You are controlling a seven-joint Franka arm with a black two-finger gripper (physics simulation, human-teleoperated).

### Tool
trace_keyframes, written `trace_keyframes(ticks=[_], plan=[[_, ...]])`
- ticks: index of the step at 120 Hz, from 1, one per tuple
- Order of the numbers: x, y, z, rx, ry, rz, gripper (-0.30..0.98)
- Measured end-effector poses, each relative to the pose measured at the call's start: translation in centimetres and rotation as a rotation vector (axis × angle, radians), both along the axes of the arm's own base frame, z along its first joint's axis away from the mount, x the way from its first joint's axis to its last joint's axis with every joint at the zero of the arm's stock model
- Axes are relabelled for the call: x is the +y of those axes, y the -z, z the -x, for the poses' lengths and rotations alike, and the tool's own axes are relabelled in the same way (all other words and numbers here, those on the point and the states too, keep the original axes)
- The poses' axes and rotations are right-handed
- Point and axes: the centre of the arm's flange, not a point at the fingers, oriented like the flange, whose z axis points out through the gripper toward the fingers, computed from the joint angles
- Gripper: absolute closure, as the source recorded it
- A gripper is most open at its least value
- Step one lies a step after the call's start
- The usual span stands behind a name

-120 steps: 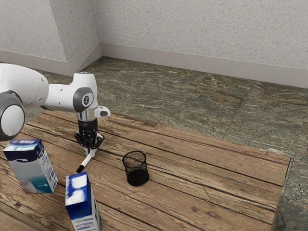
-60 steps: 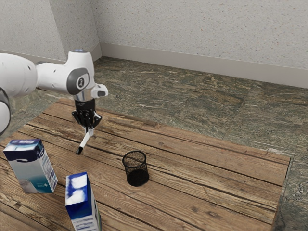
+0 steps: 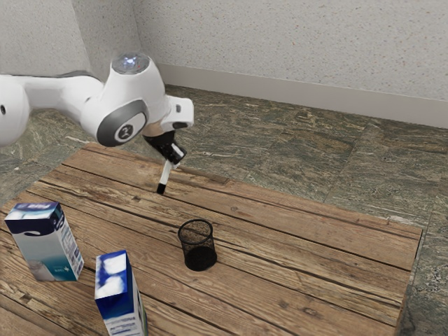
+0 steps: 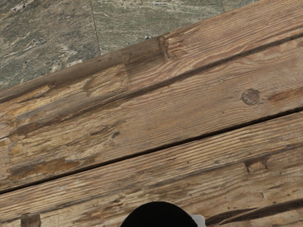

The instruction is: Put the marker into the pen holder.

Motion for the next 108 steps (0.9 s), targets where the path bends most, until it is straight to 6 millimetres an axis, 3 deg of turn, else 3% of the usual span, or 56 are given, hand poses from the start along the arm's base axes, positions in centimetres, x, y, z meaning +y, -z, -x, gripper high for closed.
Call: trace_keyframes(ticks=[36,45,71,108], plan=[[-7.3,2.0,4.9,-0.076,-0.046,0.102,0.75],[-7.4,2.3,5.3,-0.081,-0.090,0.127,0.75],[-5.0,3.2,5.2,-0.089,-0.245,0.184,0.75],[-8.1,4.2,5.5,-0.085,-0.284,0.230,0.75]])
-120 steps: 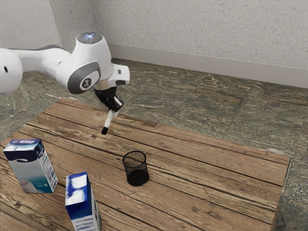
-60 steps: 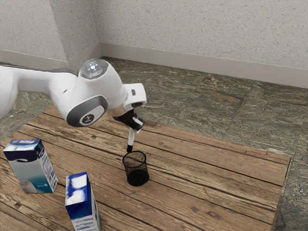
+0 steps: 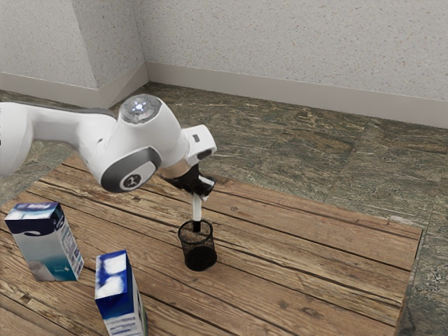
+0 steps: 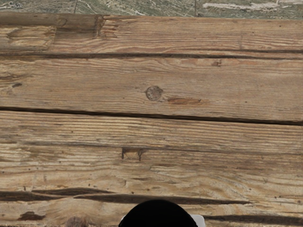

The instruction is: Put the marker into the pen holder.

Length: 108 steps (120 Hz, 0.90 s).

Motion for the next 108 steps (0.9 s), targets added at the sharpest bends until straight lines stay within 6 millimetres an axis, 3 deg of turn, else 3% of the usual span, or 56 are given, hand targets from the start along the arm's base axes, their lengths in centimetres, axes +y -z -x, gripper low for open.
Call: trace_keyframes(ticks=[5,26,45,53,66,71,90,108], plan=[[-0.3,0.1,0.0,0.002,-0.004,0.004,0.74],[-0.6,0.1,0.1,0.002,-0.025,0.027,0.36],[0.3,-0.5,-0.2,0.009,-0.049,0.020,0.17],[0.8,-4.1,-2.1,-0.022,-0.079,0.022,0.13],[2.3,-13.6,-4.9,-0.042,-0.163,0.043,0.08],[3.0,-16.0,-5.1,-0.017,-0.182,0.047,0.06],[5.8,-21.6,-5.3,0.110,-0.191,0.026,0.03],[8.9,-22.5,-4.8,0.250,-0.182,0.024,0.01]])
